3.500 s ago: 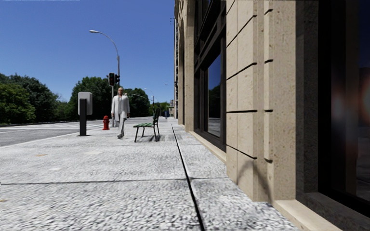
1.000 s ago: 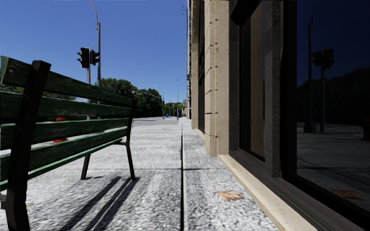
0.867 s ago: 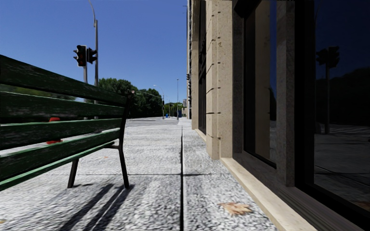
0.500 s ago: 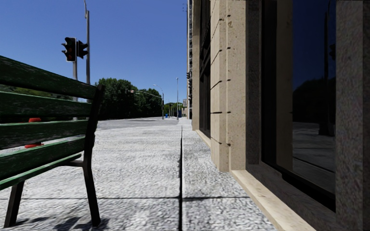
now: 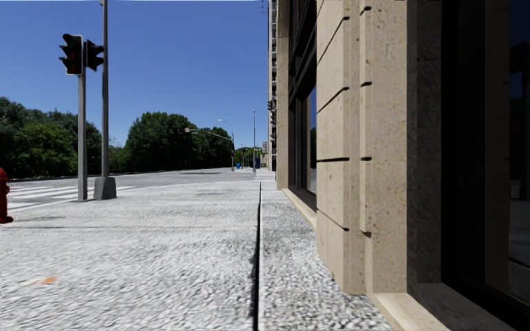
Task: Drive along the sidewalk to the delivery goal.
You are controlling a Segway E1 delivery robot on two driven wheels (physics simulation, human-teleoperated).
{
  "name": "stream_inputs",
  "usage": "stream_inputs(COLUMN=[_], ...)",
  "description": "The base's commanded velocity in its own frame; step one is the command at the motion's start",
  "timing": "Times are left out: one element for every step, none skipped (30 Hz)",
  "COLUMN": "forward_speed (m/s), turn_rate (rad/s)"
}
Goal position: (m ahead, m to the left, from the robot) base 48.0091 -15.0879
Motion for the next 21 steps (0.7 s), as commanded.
stream_inputs(forward_speed=[1.92,1.92,1.92,1.92,1.92,1.92,1.92,1.92,1.92,1.92,1.92,1.92,1.92,1.92,1.92,1.92,1.92,1.92,1.92,1.92,1.92], turn_rate=[0.0,0.0,0.0,0.0,0.1,0.1,0.15,0.2,0.21,0.22,0.22,0.22,0.22,0.22,0.22,0.13,0.0,0.0,0.0,0.0,0.0])
